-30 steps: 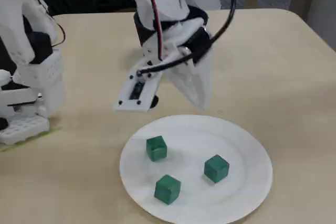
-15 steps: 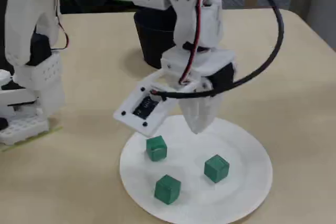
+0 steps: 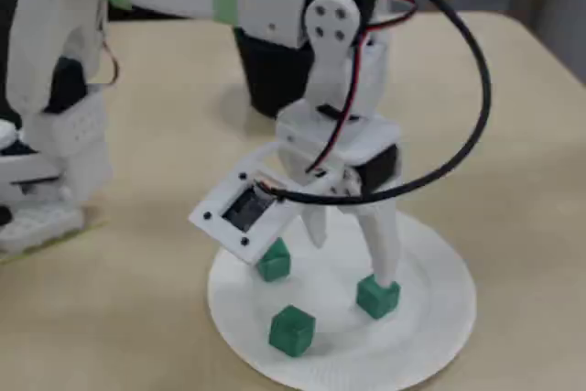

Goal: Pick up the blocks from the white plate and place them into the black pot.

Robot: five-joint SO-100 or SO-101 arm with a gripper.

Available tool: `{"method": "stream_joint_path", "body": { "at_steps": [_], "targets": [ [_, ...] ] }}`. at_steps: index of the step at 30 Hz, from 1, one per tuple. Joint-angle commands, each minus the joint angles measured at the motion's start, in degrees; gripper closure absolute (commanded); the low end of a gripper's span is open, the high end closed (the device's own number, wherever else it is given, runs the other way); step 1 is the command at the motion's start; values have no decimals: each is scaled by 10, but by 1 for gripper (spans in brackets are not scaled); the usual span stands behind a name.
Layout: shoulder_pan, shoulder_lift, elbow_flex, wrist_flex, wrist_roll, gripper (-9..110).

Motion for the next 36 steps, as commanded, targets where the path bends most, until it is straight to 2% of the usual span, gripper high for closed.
{"method": "stream_joint_path", "body": {
  "at_steps": [1,18,24,28,36],
  "targets": [
    [0,2,-24,-17,-1,71],
    [6,-37,-25,-86,-7,72],
    [7,-56,-25,-133,-3,83],
    [10,-71,-25,-179,0,104],
    [1,27,-28,-240,-57,104]
  ]
}}
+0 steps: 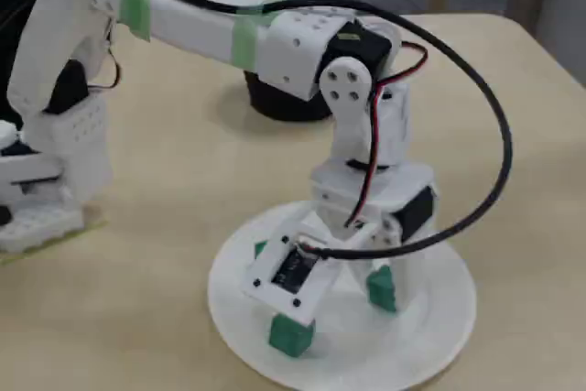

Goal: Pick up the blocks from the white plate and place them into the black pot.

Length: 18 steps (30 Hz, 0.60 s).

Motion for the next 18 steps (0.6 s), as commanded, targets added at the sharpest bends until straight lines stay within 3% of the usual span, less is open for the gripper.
{"method": "stream_joint_path", "body": {
  "at_steps": [1,9,18],
  "targets": [
    [-11,102,-25,-39,-35,104],
    [-171,337,18,-88,-105,104],
    [-469,642,438,-314,-57,104]
  ]
}}
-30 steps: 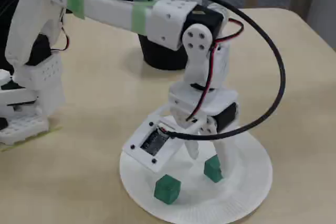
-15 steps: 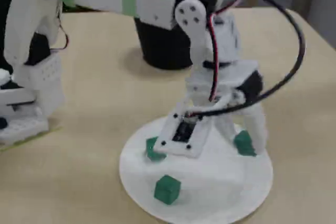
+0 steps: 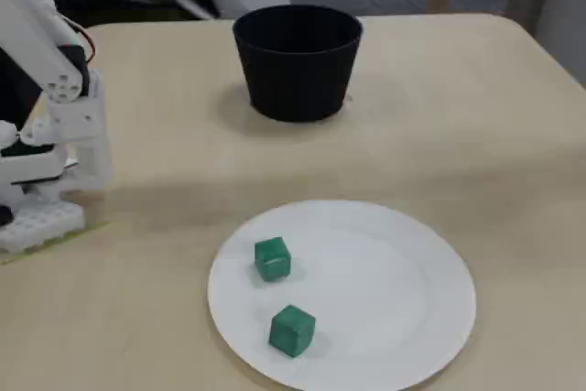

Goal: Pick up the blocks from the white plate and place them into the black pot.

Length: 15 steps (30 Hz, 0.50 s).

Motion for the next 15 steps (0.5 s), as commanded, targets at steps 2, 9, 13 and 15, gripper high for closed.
{"method": "stream_joint_path", "body": {
  "at_steps": [2,9,13,15],
  "targets": [
    [-139,62,157,-113,0,104],
    [-244,67,259,-204,-22,104],
    [-266,54,303,-253,-18,104],
    [-267,40,315,-267,-19,104]
  ]
}}
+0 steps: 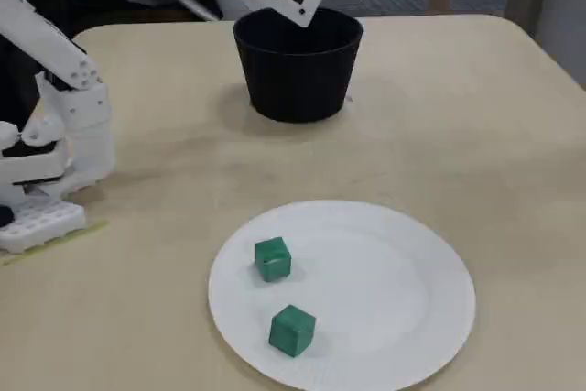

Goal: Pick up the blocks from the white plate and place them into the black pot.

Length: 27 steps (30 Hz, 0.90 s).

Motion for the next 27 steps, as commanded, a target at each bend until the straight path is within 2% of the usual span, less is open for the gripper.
{"method": "stream_joint_path", "body": {
  "at_steps": [1,7,8,10,11,13,15,19,22,27],
  "targets": [
    [-8,-8,10,-33,-7,104],
    [-2,-30,11,-35,-14,104],
    [-2,-30,12,-32,-17,102],
    [-3,-26,12,-23,-33,86],
    [-3,-23,12,-17,-37,82],
    [-3,-16,12,-4,-45,75],
    [0,-8,12,11,-48,73],
    [11,8,11,33,-62,81],
    [36,21,-1,69,-58,102],
    [134,29,-80,235,-83,104]
  ]
}}
